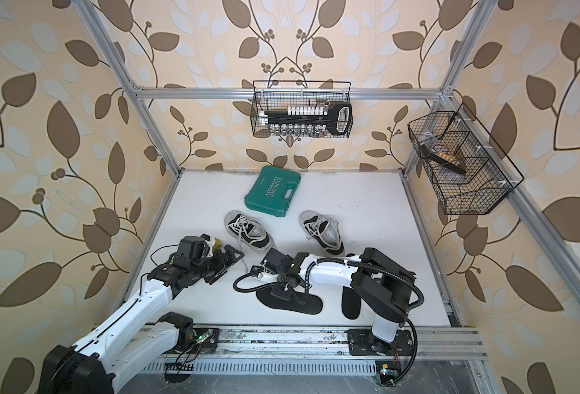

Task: Insert the insole into the shoe
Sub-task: Pick up the insole from the center of the board.

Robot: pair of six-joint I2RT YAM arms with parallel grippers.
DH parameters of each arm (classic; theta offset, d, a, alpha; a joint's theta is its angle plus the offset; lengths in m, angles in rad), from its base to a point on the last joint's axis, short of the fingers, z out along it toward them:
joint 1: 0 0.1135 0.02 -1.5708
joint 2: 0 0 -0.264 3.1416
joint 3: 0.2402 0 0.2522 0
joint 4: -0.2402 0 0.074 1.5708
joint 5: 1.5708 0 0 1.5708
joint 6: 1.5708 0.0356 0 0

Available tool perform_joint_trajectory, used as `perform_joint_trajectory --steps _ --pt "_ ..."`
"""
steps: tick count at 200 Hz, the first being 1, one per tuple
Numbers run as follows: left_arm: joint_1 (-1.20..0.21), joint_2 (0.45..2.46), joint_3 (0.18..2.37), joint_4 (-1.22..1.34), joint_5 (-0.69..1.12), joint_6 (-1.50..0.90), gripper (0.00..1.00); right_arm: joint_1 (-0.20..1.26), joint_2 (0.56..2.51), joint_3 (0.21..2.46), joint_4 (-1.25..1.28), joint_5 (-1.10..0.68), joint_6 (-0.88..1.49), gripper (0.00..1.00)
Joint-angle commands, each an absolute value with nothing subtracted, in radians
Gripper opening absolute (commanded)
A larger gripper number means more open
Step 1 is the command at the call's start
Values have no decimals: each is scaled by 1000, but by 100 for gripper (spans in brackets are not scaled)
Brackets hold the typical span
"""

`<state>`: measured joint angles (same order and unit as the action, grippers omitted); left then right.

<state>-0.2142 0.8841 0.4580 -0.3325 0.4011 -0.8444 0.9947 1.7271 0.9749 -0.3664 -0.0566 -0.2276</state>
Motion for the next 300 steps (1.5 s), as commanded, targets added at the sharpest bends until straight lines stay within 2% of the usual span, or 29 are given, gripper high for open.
perform_joint_trajectory --steps 1,65,139,239,300 --pt "-185 891 452 -232 484 -907 98 946 1672 938 -312 -89 -206 0" --pt "-184 988 331 84 547 -974 96 816 1657 920 -214 -207 -179 0" --pt "-187 1162 310 448 674 -990 95 725 1559 913 -161 -276 -128 0" --pt "-226 1191 433 551 743 -769 97 710 1529 1039 -190 -348 -50 0" --pt "-297 1258 502 563 783 -672 91 654 1563 1113 -216 -451 -19 0"
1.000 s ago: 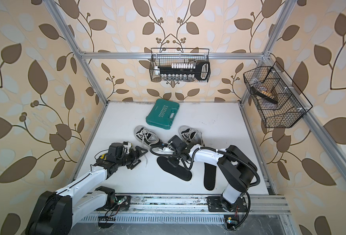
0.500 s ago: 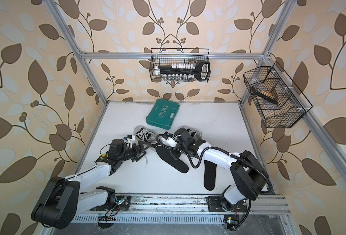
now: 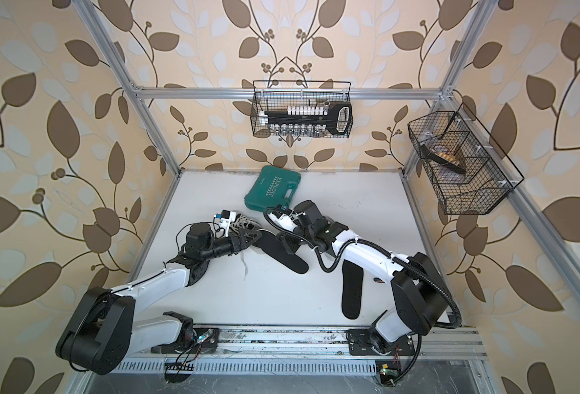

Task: Insert the insole into the shoe
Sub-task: Pick up the insole from the center of the board.

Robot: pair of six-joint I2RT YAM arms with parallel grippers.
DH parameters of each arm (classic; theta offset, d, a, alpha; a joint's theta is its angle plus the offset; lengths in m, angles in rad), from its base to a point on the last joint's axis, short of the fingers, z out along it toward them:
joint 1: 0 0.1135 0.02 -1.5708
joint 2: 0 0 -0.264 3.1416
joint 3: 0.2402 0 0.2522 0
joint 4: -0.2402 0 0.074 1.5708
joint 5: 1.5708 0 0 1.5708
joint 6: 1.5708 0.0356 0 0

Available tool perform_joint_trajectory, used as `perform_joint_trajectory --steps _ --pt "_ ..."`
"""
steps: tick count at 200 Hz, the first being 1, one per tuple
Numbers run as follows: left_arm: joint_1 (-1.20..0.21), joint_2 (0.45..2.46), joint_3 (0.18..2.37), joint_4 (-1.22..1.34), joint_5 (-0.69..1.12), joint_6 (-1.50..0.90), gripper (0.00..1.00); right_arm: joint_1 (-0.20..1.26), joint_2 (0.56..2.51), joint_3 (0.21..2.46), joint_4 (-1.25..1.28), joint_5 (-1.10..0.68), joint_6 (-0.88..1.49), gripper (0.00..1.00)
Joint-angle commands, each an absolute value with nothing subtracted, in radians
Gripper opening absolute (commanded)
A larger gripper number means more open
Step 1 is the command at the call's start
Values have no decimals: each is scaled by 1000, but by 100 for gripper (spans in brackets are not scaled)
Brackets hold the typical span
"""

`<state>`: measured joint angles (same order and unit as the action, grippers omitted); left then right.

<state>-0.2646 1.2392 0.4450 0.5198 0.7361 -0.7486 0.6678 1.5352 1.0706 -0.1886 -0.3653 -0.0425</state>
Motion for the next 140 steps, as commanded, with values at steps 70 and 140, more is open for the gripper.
perform_joint_trajectory --steps 70,140 --pt "-328 1309 644 443 784 -635 30 635 1576 1140 -267 -474 -75 0" --pt "-328 1250 794 96 689 -649 0 636 1416 961 -50 -428 -146 82"
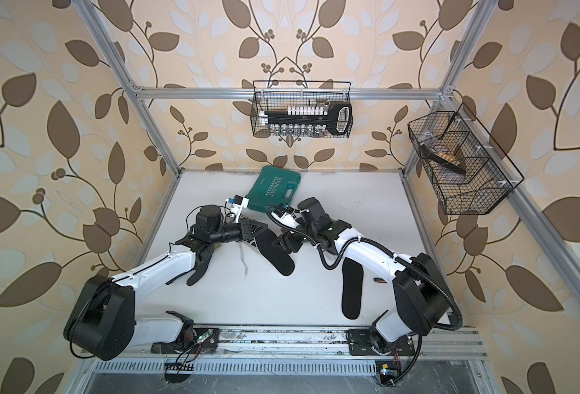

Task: Insert the insole into the shoe
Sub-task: Pick up the insole from the center of the board.

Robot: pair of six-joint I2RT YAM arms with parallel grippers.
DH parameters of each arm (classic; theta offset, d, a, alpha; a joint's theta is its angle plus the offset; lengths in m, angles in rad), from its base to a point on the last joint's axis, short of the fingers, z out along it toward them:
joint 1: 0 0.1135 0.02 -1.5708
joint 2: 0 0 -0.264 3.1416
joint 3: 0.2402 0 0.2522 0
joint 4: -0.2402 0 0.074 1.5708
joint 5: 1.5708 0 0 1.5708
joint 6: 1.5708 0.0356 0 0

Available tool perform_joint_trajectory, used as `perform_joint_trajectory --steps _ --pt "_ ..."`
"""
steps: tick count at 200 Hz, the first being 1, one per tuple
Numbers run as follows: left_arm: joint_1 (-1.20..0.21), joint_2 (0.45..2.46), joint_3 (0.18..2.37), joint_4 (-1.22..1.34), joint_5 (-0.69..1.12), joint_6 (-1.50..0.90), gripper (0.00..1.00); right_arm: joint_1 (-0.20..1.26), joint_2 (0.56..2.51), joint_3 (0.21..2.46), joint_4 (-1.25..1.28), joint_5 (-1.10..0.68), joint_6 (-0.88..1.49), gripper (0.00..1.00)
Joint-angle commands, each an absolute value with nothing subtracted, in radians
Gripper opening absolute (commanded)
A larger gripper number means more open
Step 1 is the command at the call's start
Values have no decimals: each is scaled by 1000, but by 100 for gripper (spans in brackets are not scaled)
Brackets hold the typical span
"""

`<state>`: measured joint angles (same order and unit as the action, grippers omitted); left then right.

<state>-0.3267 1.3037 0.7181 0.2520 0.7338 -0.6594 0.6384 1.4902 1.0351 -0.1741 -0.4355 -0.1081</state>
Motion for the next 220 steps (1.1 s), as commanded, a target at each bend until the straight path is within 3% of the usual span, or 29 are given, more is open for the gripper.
perform_joint_trajectory --steps 1,36,66,130,220 --pt "-328 1248 795 92 689 -649 0 636 1415 958 -46 -427 -146 83" --pt "-328 1253 878 -39 640 -720 0 647 1343 817 173 -379 -137 99" --pt "-328 1262 954 -153 590 -773 0 698 1346 727 365 -306 -151 99" --pt "-329 1227 977 -205 501 -833 0 868 1408 712 533 -19 -48 99" --pt "-329 1210 984 -229 506 -846 0 903 1535 739 608 -10 -10 99"
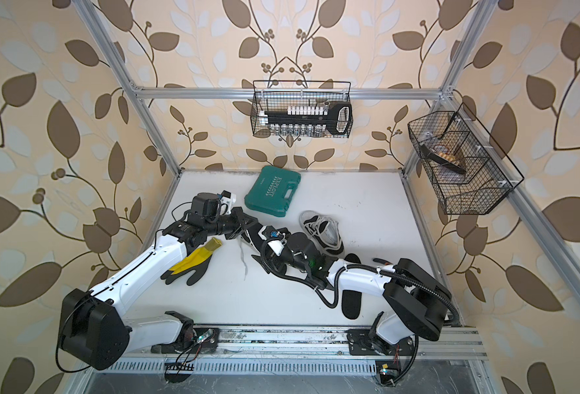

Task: Insert the insole into the shoe
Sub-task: Pick up the insole from the center of the board.

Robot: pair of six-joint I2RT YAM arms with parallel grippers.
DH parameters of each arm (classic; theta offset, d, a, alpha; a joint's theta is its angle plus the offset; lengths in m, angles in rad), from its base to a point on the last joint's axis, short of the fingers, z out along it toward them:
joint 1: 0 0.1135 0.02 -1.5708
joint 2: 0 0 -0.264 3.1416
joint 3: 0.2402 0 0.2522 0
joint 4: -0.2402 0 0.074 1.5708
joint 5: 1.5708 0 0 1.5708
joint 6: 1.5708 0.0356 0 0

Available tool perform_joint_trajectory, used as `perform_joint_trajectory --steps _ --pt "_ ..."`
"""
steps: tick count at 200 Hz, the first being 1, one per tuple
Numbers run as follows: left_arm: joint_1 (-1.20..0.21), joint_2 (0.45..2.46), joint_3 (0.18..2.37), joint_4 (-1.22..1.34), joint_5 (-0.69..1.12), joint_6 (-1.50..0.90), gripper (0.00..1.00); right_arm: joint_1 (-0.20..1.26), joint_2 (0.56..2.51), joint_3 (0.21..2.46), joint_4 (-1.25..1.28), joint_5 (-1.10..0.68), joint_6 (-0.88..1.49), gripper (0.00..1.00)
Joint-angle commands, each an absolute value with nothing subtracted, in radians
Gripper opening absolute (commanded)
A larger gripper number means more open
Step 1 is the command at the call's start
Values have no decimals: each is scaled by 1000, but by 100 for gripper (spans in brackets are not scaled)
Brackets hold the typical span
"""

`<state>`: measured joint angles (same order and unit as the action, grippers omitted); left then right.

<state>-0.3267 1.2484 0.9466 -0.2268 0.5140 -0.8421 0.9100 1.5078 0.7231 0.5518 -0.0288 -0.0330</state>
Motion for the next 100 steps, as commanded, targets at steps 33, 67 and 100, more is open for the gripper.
perform_joint_trajectory --steps 33,67,100 --pt "-328 1201 979 -241 518 -843 0 843 1562 757 610 -147 27 99" --pt "-327 1200 966 -234 532 -848 0 812 1582 778 599 -274 31 99" --pt "-327 1206 958 -220 537 -878 0 812 1619 806 605 -359 43 99"
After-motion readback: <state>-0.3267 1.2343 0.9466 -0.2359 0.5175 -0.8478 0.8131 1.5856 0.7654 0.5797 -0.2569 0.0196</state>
